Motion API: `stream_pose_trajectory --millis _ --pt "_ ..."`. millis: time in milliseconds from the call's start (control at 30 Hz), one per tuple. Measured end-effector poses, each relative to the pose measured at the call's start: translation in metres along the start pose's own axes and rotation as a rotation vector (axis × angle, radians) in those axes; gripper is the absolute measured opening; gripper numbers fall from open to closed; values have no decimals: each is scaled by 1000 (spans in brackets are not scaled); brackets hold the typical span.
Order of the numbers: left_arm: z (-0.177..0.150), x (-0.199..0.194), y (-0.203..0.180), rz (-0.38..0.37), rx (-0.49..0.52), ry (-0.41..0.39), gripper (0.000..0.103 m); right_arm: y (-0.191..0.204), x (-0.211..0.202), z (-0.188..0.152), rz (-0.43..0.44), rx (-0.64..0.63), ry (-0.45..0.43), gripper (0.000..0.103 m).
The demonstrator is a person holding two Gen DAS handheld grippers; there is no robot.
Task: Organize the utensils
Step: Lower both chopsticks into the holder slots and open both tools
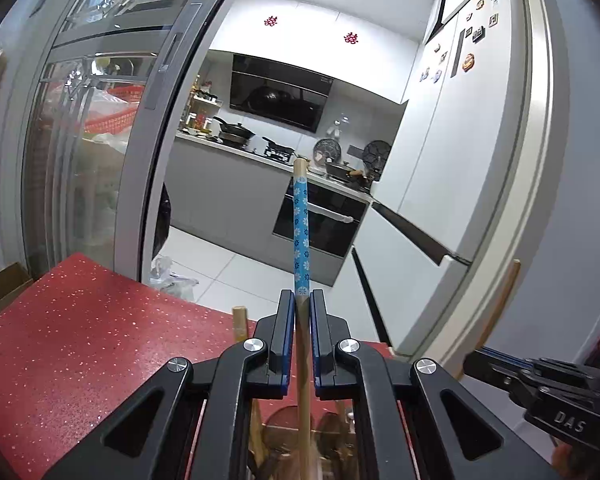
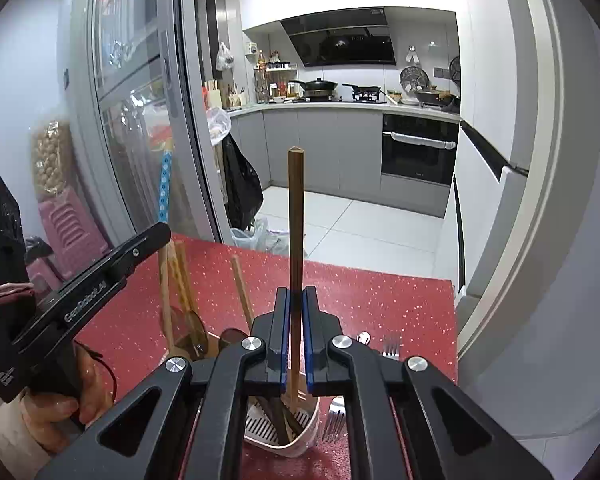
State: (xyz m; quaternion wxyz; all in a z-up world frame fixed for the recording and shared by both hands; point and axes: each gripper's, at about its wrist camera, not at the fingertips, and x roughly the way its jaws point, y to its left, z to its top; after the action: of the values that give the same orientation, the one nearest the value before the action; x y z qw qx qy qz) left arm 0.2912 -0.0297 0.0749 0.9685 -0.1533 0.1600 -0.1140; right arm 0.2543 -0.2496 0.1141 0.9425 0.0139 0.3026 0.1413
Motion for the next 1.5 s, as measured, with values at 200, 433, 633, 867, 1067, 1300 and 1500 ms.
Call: stream_pose_trajectory --millis 200,433,633,867,1067,1300,1500 --pt "-13 10 0 28 36 -20 32 -6 14 -12 8 12 20 6" --pt "-32 10 -10 50 123 6 32 0 26 -27 22 -27 49 6" --pt "-39 10 -9 101 156 80 32 -6 42 -30 45 15 111 6" --pt "-46 10 -6 155 193 157 32 -19 54 -32 63 103 147 7" --pt "-48 -4 -7 189 227 201 32 -22 54 -37 73 143 168 20" --pt "-47 -23 3 217 210 239 32 -18 39 -48 76 175 150 40" --pt "-48 -42 9 222 196 247 33 -10 20 -60 44 182 147 43"
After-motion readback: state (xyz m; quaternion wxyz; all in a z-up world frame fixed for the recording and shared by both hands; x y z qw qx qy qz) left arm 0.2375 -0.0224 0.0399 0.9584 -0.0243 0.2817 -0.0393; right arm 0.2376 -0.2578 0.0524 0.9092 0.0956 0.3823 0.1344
